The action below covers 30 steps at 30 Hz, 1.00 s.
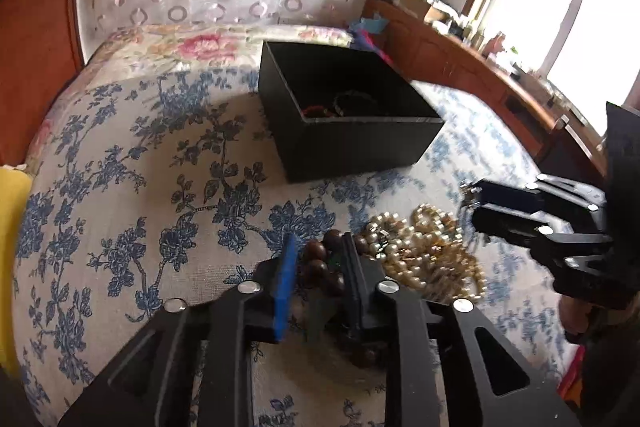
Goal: Organize jewelry
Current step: 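Grasp the brown wooden bead bracelet with the left tool while the right tool holds the clip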
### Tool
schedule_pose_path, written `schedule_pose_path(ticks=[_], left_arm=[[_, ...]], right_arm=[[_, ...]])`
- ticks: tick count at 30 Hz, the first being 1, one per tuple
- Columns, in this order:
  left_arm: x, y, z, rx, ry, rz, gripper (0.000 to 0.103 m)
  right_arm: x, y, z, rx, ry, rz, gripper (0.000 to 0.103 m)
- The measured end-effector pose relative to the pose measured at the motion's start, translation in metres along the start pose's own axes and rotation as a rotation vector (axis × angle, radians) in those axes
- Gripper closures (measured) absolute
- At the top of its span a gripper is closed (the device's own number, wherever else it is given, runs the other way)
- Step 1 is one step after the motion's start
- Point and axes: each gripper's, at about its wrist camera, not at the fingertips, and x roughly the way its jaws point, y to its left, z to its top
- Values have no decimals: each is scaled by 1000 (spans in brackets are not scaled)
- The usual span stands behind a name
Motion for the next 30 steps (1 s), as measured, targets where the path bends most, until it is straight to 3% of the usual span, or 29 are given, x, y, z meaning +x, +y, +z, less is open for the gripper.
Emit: schedule_pose_path(ticks=[4, 8, 15, 17, 19, 21, 30], left_arm=[[8, 0, 0, 14, 24, -8, 77], [7, -2, 1, 24, 29, -30, 92], [-25, -11, 6, 44, -68, -16, 93], [-36, -14, 9, 50, -100, -17, 93], [-49, -19, 12, 64, -138, -6, 102], [-60, -23, 16, 70, -165, -6, 103], [-74, -20, 23, 82, -200, 0, 103]], right_arm=[[-1, 0, 0, -1, -1, 0, 68], [-1, 0, 0, -3, -3, 0, 68], [-10, -1, 2, -3, -20, -9, 68], [-13, -1, 4, -4, -30, -12, 75], [-17, -1, 7, -6, -40, -12, 75], [-18, -1, 9, -11, -44, -15, 75], [-16, 3, 12, -20, -48, -15, 75]])
